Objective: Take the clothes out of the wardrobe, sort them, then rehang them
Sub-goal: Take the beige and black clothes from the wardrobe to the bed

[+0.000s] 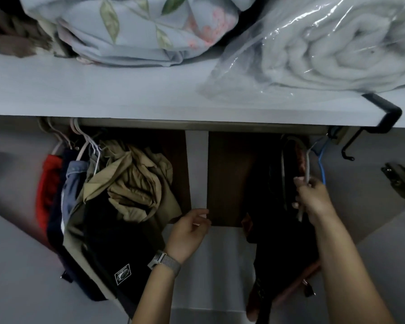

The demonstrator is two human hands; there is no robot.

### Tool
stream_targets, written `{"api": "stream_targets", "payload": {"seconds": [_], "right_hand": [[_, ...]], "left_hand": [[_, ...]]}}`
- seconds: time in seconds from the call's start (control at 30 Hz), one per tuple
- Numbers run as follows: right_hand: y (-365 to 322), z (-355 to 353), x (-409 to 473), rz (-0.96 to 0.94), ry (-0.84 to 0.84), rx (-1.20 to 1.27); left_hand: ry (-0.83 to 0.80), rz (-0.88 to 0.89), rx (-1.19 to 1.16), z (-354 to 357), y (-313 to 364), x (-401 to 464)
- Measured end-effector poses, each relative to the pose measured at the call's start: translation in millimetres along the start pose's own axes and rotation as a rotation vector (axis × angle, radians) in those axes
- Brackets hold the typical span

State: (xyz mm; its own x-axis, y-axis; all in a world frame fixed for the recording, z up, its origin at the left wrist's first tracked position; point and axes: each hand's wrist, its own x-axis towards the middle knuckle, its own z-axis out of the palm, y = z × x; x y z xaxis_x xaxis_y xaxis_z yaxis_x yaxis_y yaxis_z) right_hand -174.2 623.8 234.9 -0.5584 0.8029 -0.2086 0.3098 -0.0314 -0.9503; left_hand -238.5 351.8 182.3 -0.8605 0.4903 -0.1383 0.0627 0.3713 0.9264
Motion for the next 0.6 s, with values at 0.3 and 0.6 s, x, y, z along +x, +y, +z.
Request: {"api": "stream_targets", "payload": {"seconds": [0.3, 0.6], "right_hand": [[-21.0, 33.9, -26.1, 0.119, -0.145, 0.355], [-29.8, 95.2, -78.8, 0.053, -0.334, 0.327]], "left_hand": [[0.040, 0.014, -0.051, -35.6, -15.0, 14.4], [0.139, 0.026, -0.030, -87.6, -28.7, 5.3]]}}
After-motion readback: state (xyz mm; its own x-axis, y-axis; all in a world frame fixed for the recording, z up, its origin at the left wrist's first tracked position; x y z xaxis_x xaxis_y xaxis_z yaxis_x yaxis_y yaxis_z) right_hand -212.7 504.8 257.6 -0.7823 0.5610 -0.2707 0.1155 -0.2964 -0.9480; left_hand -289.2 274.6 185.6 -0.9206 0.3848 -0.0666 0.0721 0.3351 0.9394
